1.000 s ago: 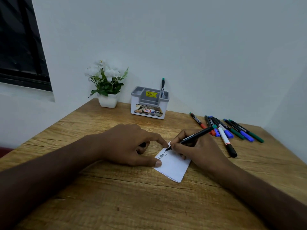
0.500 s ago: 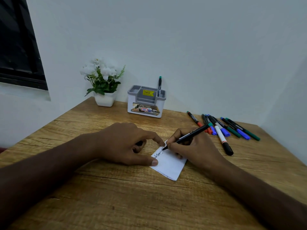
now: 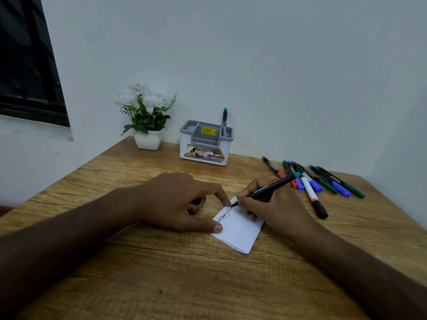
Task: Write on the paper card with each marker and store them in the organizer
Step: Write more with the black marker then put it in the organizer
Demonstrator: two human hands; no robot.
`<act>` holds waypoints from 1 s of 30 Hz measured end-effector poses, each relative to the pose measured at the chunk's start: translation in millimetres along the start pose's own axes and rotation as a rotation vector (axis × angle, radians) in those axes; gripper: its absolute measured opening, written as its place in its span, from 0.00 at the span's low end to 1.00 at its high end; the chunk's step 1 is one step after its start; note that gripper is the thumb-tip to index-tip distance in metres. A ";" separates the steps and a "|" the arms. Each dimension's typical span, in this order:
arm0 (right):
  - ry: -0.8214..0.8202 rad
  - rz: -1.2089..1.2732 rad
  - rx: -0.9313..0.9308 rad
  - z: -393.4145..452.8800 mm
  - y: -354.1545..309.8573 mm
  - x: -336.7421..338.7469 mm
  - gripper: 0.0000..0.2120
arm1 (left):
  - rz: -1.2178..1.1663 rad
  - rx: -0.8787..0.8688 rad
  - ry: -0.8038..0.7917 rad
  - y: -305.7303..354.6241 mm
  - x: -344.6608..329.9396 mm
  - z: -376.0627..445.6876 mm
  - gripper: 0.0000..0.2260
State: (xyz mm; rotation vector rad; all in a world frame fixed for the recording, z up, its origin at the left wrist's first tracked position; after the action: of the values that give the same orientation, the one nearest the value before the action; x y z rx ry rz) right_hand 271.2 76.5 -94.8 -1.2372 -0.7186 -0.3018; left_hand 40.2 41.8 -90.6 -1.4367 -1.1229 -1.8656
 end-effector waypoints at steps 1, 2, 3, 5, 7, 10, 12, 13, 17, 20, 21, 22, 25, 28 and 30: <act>0.005 -0.003 0.002 -0.1 0.0 -0.1 0.04 | 0.001 0.004 0.000 -0.2 0.0 -0.3 0.26; 0.011 -0.007 0.004 -0.2 -0.1 -0.2 0.04 | 0.001 0.006 -0.001 -0.3 0.2 -0.3 0.26; 0.017 -0.015 0.007 -0.1 0.1 -0.2 0.04 | 0.002 0.005 -0.003 -0.1 0.4 -0.2 0.26; 0.022 -0.018 0.007 0.4 0.8 -0.5 0.04 | 0.001 0.000 -0.003 0.3 0.6 0.2 0.25; 0.018 -0.005 -0.007 0.9 1.2 -0.7 0.04 | -0.003 -0.003 0.001 0.0 0.4 0.2 0.25; 0.017 -0.008 -0.013 1.6 1.5 -1.3 0.04 | 0.003 -0.004 0.013 -0.2 -0.3 -0.1 0.25; 0.022 -0.001 -0.014 1.4 1.9 -1.4 0.04 | 0.008 -0.005 0.015 0.0 -0.5 -0.4 0.25; 0.025 0.008 -0.015 1.2 2.1 -1.3 0.04 | 0.006 -0.005 0.015 0.0 -0.7 -0.5 0.25; 0.020 0.018 -0.012 0.8 3.1 -0.7 0.04 | -0.015 0.002 0.006 0.0 -0.8 -0.2 0.24; 0.016 0.017 -0.040 1.9 2.5 -0.7 0.03 | -0.012 0.008 -0.002 0.6 -0.1 -0.5 0.25; 0.019 0.014 -0.047 2.1 2.0 -0.6 0.02 | -0.010 0.009 -0.003 0.7 0.1 -0.6 0.25; 0.020 0.010 -0.049 2.1 1.5 -0.8 0.02 | -0.008 0.009 -0.003 0.9 0.2 -0.8 0.25; 0.028 0.006 -0.053 1.3 0.4 -0.8 0.02 | -0.004 0.009 0.000 1.2 0.3 -0.6 0.25; 0.044 -0.003 -0.064 1.6 0.6 0.2 0.02 | -0.014 0.010 0.001 1.6 0.5 -1.0 0.25; 0.047 -0.005 -0.066 1.8 1.0 0.1 0.02 | -0.011 0.006 0.004 1.6 0.7 -1.1 0.25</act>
State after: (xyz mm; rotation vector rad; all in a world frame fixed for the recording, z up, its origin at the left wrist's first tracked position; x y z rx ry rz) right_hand 271.2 78.5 -95.2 -1.2867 -0.6759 -0.3601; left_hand 40.7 40.0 -89.5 -1.4252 -1.1361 -1.8702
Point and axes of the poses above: each hand's wrist, its own z-axis towards the middle knuckle, its own x-axis out of the back of the hand, y = z × x, the point moved 2 cm from there along z, towards the middle knuckle, and after that the axes turned 7 degrees about -z, right-handed, at the moved point
